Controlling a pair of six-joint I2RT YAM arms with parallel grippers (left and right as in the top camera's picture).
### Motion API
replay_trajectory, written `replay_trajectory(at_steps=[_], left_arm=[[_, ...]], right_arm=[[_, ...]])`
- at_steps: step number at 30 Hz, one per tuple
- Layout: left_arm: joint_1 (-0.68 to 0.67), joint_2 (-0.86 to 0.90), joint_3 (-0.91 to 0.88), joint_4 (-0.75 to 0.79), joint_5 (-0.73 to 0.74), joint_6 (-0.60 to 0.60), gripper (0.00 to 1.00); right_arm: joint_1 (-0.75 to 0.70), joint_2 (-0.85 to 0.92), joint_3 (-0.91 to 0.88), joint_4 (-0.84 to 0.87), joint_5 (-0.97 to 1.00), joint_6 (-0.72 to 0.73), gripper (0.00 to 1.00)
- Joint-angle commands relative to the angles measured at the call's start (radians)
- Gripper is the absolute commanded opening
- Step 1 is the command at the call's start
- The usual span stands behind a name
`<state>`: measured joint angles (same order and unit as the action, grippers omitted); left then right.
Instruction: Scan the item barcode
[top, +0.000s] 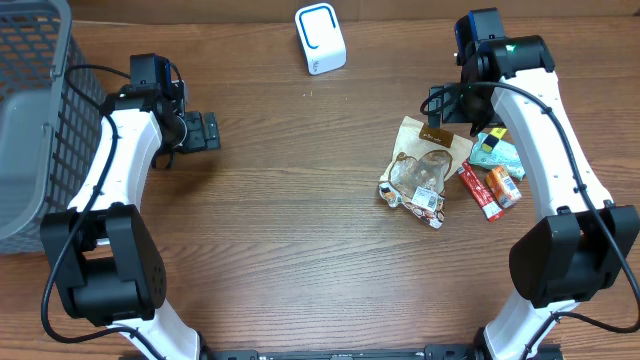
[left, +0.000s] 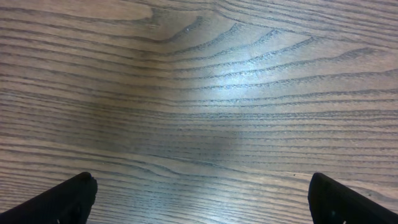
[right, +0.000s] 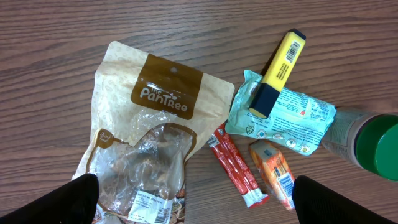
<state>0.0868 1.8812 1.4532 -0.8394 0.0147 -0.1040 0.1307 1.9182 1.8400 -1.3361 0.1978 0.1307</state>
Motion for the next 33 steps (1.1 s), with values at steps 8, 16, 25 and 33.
replay_trajectory(at_steps=[8, 16, 25, 33], left_arm=[[-0.002, 0.008, 0.019, 0.002, 0.004, 0.011, 1.0], [-0.002, 0.008, 0.019, 0.002, 0.004, 0.011, 1.0], [-0.002, 0.008, 0.019, 0.002, 0.004, 0.011, 1.0], [-0.002, 0.008, 0.019, 0.002, 0.004, 0.011, 1.0]], right_arm=[[0.008, -0.005, -0.002, 0.004, -0.001, 0.008, 1.0], [0.04, -0.216, -0.002, 0.004, -0.001, 0.008, 1.0], [0.04, -0.62, -0.002, 0.004, -0.001, 0.008, 1.0], [0.04, -0.951, -0.002, -0.008, -0.001, 0.008, 1.0]])
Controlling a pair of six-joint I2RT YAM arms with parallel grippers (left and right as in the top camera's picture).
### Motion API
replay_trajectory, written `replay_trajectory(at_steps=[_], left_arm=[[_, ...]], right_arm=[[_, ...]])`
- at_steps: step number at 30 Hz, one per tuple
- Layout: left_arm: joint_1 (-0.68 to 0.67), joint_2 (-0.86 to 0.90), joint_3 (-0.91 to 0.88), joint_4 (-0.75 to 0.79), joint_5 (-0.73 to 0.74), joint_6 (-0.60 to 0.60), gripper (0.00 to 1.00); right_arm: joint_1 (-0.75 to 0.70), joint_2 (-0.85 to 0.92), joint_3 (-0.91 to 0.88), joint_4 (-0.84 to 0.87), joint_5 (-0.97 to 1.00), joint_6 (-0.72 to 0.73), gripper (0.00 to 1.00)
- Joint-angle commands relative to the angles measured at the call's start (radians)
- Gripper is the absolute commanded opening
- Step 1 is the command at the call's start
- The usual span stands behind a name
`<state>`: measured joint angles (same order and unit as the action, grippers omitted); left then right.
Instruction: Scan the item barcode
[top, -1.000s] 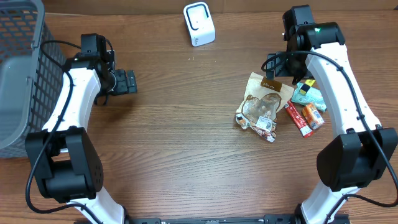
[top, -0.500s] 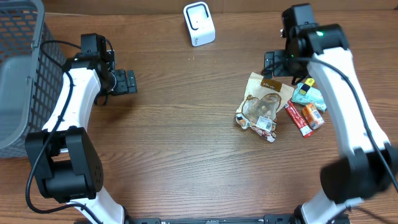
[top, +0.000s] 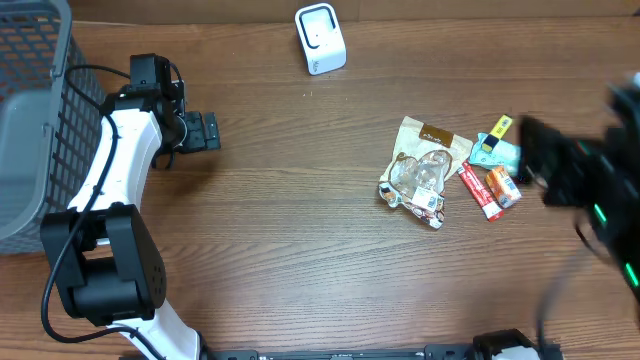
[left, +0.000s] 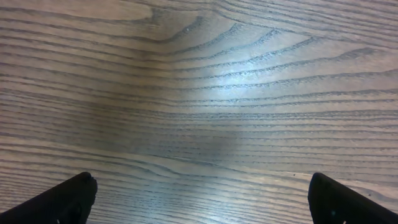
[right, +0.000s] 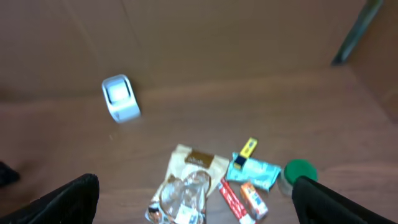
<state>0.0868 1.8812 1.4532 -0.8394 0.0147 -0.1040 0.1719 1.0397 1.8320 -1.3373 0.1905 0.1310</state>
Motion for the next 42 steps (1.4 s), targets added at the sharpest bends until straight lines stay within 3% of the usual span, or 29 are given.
replay_trajectory(at_steps=[1, 11, 21, 26, 31, 38, 42], left_arm=[[-0.002, 0.008, 0.019, 0.002, 0.004, 0.011, 1.0], [-0.002, 0.008, 0.019, 0.002, 0.004, 0.011, 1.0], [-0.002, 0.008, 0.019, 0.002, 0.004, 0.011, 1.0], [-0.002, 0.008, 0.019, 0.002, 0.004, 0.011, 1.0], [-0.002, 0.008, 0.019, 0.002, 0.004, 0.011, 1.0], [-0.002, 0.008, 0.019, 0.002, 0.004, 0.011, 1.0], [-0.002, 0.008, 0.019, 0.002, 0.004, 0.011, 1.0]], right_arm=[[-0.001, -0.109, 0.006, -0.014, 0.006, 0.007, 1.0], [-0.001, -0.412, -0.033, -0.158, 0.011, -0.001, 1.0], [-0.001, -0.761, -0.415, -0.057, 0.01, -0.001, 1.0], [-0.001, -0.927, -0.707, 0.218, 0.011, -0.002, 1.0], [-0.003, -1.037, -1.009, 0.681, 0.01, -0.001, 1.0], [-0.005, -1.035, -1.395, 1.375, -0.045, -0.001, 1.0], [-0.005, -1.035, -1.596, 1.614, -0.104, 0.0, 1.0]])
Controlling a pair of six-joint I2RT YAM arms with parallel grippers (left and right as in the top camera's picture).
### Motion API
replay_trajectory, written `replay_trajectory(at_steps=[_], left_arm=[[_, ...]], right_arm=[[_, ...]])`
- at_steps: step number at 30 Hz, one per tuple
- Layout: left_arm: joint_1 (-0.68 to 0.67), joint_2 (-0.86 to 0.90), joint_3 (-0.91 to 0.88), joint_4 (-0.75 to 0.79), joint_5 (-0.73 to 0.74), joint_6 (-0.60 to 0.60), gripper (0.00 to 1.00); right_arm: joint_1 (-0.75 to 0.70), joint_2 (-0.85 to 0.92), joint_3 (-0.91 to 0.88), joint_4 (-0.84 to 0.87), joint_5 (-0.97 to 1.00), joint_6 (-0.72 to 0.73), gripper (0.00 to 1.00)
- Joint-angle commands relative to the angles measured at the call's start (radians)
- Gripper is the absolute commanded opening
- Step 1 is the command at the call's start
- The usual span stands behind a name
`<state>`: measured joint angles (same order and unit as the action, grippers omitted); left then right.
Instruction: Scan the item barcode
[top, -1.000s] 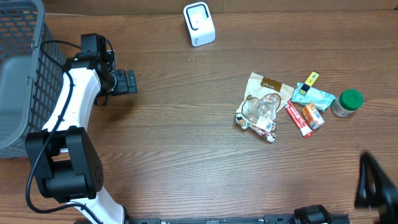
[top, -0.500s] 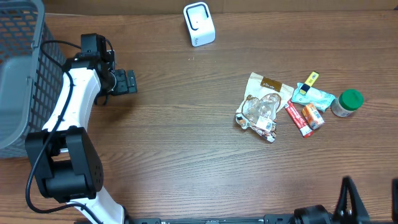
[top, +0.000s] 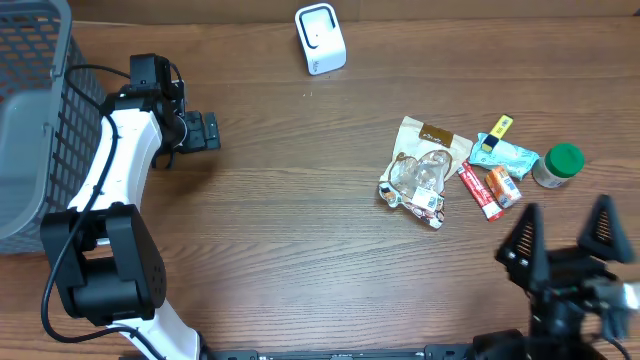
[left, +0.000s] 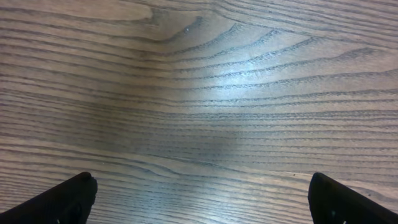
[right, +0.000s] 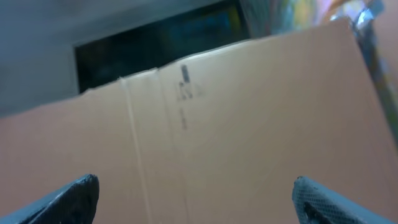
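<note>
Several items lie in a pile at the right of the table: a brown snack pouch, a yellow highlighter, a teal packet, red sticks, an orange packet and a green-lidded jar. The white scanner stands at the back centre. My right gripper is open near the front right edge, empty and apart from the pile. Its wrist view shows only a cardboard wall. My left gripper is open and empty over bare wood.
A grey mesh basket stands at the far left, beside the left arm. A brown cardboard wall lines the back of the table.
My right arm was a blur at the right edge beside the pile. It is now at the front right, its wrist camera facing the cardboard wall instead of the table. The left arm has not moved.
My right gripper first hung open close above the pile, with the pouch and highlighter filling its view. Then it was farther off at the right, seeing the whole pile and scanner. Now it is at the front edge. The items and left arm stayed put.
</note>
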<state>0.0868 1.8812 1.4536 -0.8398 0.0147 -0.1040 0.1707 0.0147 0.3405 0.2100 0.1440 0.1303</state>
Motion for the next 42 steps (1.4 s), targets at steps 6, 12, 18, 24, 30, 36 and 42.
replay_trajectory(at_steps=[6, 12, 18, 24, 30, 36, 42], left_arm=[[-0.002, 0.008, 0.018, 0.003, 0.004, 0.011, 1.0], [-0.002, 0.008, 0.018, 0.003, 0.004, 0.011, 1.0], [-0.002, 0.008, 0.018, 0.003, 0.004, 0.011, 1.0], [-0.002, 0.008, 0.018, 0.003, 0.004, 0.011, 1.0], [-0.002, 0.008, 0.018, 0.003, 0.004, 0.011, 1.0], [-0.002, 0.008, 0.018, 0.003, 0.004, 0.011, 1.0], [-0.002, 0.008, 0.018, 0.003, 0.004, 0.011, 1.0]], right_arm=[[-0.003, -0.011, -0.3, 0.163, -0.132, 0.001, 1.0], [-0.003, -0.011, -0.333, -0.039, -0.139, 0.001, 1.0], [-0.013, -0.011, -0.333, -0.269, -0.139, 0.001, 1.0], [-0.045, -0.011, -0.333, -0.293, -0.139, 0.001, 1.0], [-0.045, -0.011, -0.333, -0.293, -0.139, 0.001, 1.0], [-0.045, -0.011, -0.333, -0.293, -0.139, 0.001, 1.0], [-0.045, -0.011, -0.333, -0.293, -0.139, 0.001, 1.0]])
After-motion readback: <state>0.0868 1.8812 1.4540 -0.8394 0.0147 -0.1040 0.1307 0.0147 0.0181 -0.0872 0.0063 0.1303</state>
